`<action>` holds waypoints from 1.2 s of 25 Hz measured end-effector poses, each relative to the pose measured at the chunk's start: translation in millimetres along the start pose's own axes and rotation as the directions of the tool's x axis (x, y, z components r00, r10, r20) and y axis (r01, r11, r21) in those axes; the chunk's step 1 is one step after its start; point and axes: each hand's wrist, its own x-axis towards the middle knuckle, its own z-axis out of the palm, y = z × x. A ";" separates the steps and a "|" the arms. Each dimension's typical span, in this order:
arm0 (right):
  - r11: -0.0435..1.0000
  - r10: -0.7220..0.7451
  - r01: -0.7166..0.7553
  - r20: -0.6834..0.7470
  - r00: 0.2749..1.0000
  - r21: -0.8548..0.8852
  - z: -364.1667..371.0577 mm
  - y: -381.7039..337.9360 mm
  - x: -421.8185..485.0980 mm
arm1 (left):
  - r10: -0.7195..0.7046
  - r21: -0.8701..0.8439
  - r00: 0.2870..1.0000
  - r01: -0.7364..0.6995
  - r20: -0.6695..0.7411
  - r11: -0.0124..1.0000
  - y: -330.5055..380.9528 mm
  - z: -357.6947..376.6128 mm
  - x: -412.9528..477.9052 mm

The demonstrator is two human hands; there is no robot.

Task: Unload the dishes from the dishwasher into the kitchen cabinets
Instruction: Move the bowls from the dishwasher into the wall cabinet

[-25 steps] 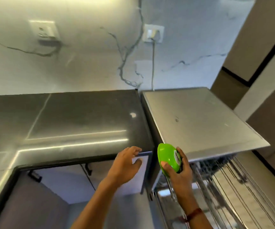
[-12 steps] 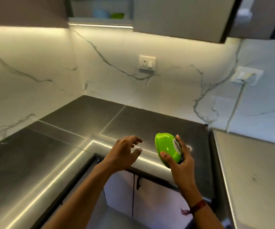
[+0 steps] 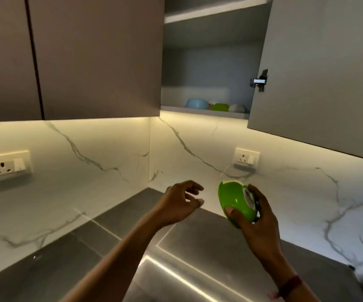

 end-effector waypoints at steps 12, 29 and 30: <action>0.879 -0.318 0.318 0.061 0.946 -0.356 94.5 -76.6 239.1 | 0.045 -0.243 0.977 -0.097 -0.211 0.965 -3.2 -92.7 176.8; 0.881 -0.191 0.286 0.270 0.944 -0.377 172.4 -76.8 430.8 | 0.043 0.070 0.913 -0.016 -0.405 0.997 -23.9 -118.5 322.4; 0.874 -0.189 0.291 0.279 0.942 -0.389 172.9 -74.6 432.7 | 0.041 0.069 0.912 -0.014 -0.408 0.998 -25.7 -119.1 325.9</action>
